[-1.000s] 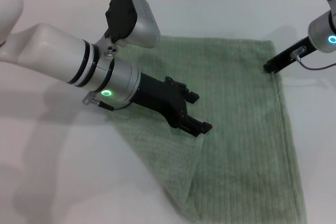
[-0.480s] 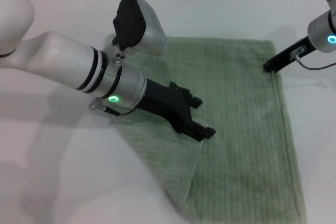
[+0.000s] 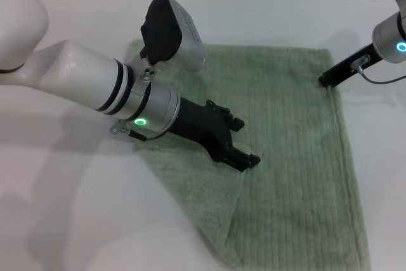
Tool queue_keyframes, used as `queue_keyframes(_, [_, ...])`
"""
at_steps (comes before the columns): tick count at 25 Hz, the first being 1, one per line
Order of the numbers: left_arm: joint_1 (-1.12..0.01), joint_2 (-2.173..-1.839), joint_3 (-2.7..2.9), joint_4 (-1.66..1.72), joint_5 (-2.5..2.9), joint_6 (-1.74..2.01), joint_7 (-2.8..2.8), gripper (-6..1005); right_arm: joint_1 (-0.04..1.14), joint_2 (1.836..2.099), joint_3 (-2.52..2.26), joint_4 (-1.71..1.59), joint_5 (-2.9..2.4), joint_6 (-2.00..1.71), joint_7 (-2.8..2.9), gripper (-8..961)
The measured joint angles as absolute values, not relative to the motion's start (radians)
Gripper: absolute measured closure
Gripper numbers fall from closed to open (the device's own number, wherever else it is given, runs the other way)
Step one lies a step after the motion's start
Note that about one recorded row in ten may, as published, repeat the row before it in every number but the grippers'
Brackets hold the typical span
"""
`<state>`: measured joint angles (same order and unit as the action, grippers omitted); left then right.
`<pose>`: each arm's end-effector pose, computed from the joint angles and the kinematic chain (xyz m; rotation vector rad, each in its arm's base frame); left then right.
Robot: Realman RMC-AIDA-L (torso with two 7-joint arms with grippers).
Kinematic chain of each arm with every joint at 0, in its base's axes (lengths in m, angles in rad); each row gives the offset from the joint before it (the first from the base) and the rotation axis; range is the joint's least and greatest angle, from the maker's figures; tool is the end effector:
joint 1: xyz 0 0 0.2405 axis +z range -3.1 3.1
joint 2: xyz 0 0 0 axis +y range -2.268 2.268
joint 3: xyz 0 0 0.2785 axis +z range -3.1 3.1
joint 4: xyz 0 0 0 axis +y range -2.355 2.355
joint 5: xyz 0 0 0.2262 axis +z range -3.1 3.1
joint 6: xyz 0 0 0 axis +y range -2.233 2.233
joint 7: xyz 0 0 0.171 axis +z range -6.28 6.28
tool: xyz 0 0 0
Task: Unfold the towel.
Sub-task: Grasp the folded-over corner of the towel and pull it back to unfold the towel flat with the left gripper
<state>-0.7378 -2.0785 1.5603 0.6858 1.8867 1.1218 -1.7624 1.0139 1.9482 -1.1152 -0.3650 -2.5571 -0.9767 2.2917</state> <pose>-0.1938 0.3853 -0.1492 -3.0418 -0.4388 -0.0481 0.2594 0.4894 -0.0519 -2.4446 0.9920 -0.3999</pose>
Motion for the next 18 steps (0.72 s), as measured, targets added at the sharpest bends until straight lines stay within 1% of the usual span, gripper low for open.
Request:
queue_keyframes(6, [-0.743,-2.078,1.578,0.676,1.891,1.119,-1.765,138,1.014,1.949,-1.115,-0.365,-2.557,-0.977,2.292,886])
queue_keyframes(12, [-0.745,-2.078,1.613,0.675,1.890,1.098,-1.775,203,1.014,1.949,-1.115,-0.365,-2.557,-0.981,2.292,883])
queue_keyframes(18, [-0.746,-2.078,1.615,0.675,1.889,1.103,-1.776,385,1.012,1.950,-1.115,-0.365,-2.557,-0.982,2.292,881])
